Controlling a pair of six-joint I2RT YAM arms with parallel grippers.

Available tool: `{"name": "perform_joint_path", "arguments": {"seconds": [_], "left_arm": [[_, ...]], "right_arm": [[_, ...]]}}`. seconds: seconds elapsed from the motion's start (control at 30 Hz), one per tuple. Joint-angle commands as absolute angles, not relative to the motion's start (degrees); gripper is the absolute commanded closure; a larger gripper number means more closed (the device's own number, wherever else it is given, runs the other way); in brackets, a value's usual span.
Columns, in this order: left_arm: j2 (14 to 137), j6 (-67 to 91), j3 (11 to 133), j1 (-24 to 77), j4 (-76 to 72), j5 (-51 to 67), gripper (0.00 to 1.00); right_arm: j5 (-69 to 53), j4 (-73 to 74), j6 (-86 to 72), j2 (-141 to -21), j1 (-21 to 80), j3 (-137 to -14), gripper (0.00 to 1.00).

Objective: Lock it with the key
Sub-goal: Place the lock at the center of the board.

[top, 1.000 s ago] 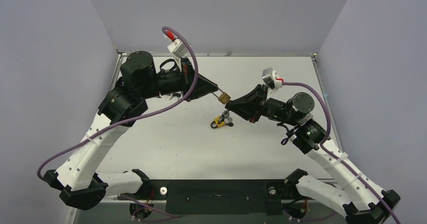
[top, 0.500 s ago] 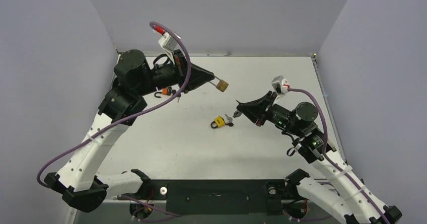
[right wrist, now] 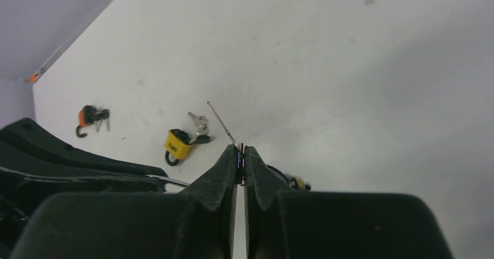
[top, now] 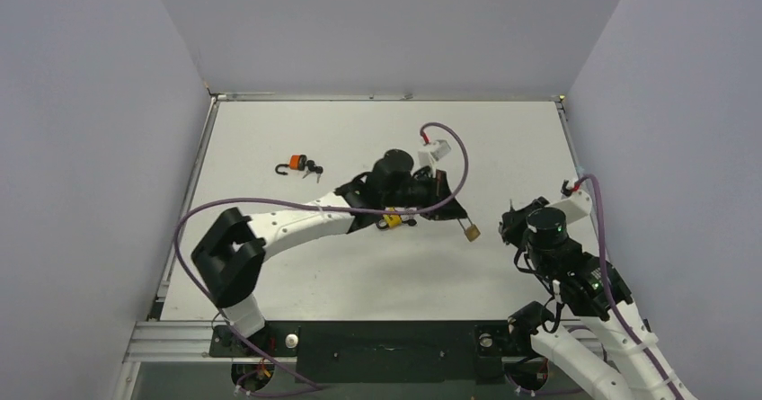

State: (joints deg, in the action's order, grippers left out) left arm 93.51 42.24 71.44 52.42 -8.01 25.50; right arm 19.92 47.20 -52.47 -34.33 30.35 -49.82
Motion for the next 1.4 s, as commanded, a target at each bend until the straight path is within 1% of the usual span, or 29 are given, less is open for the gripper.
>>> {"name": "perform_joint_path", "arguments": {"seconds": [0.0,0.13,0.3,0.43,0.63,0.67,0.7,0.73,0.77,0.8,0.87,0.9,0.93,1.0,1.03,1.07,1.13,1.27,1.37], "left_arm": [[104.4,49.5,72.9,56.0,-22.9,25.8,1.0],[114.6,53.2,75.1,58.3,-29.9,28.8,1.0],[125.8,56.8,79.2,60.3,-35.1,32.1,1.0],[130.5,58.5,81.8,60.4,-37.1,33.4,1.0],[134.8,58.6,85.2,60.3,-35.3,34.3,1.0],[135.0,58.6,85.4,60.3,-34.6,34.2,0.99],[135.2,58.0,85.8,60.3,-34.0,34.0,0.94],[135.1,57.4,86.0,60.3,-32.5,33.5,0.91],[134.8,56.1,86.5,60.3,-31.3,33.2,0.85],[134.5,55.3,86.9,60.2,-28.7,32.5,0.77],[133.6,52.9,87.8,60.1,-24.8,31.3,0.67],[132.7,51.2,88.1,59.9,-22.4,30.7,0.64],[131.7,50.5,88.4,59.8,-21.2,29.7,0.59],[130.0,48.3,88.8,59.4,-18.1,28.4,0.55],[129.3,47.0,88.9,59.1,-15.9,28.0,0.54],[128.1,45.7,89.3,58.9,-14.9,27.2,0.53],[125.8,44.1,89.5,58.2,-12.2,26.3,0.53],[120.2,41.5,88.9,56.5,-7.5,24.0,0.52],[115.7,40.8,87.3,54.1,-4.5,22.2,0.51]], "right_arm": [[31.0,58.4,-67.4,-32.2,29.8,-44.7,1.0],[31.6,59.7,-76.6,-32.1,29.7,-37.0,1.0],[33.5,58.9,-82.4,-33.9,29.0,-31.4,1.0],[34.5,56.4,-83.1,-34.5,27.5,-28.8,1.0],[31.6,52.0,-81.7,-37.5,23.0,-23.6,1.0],[29.9,50.4,-81.2,-37.6,21.3,-23.1,1.0],[29.0,49.4,-80.0,-37.6,20.5,-22.0,0.99],[27.3,47.8,-79.5,-37.7,19.2,-21.6,0.99],[26.6,47.2,-78.8,-37.8,18.8,-21.0,0.98],[25.7,46.5,-78.5,-38.0,18.0,-21.0,0.96],[25.3,46.1,-77.3,-38.4,17.5,-21.4,0.86],[25.2,46.1,-76.1,-38.4,17.5,-22.2,0.79],[25.0,46.1,-75.4,-38.5,17.4,-22.8,0.76],[24.7,46.3,-74.0,-38.3,17.3,-24.4,0.61],[24.6,46.4,-73.3,-38.0,17.3,-25.5,0.56],[24.5,46.6,-73.0,-37.9,17.3,-26.4,0.46],[24.1,47.0,-72.5,-37.6,17.3,-27.6,0.39],[23.5,47.7,-70.2,-37.2,17.4,-30.8,0.32],[22.8,45.7,-66.5,-38.6,17.6,-34.1,0.31]]}}
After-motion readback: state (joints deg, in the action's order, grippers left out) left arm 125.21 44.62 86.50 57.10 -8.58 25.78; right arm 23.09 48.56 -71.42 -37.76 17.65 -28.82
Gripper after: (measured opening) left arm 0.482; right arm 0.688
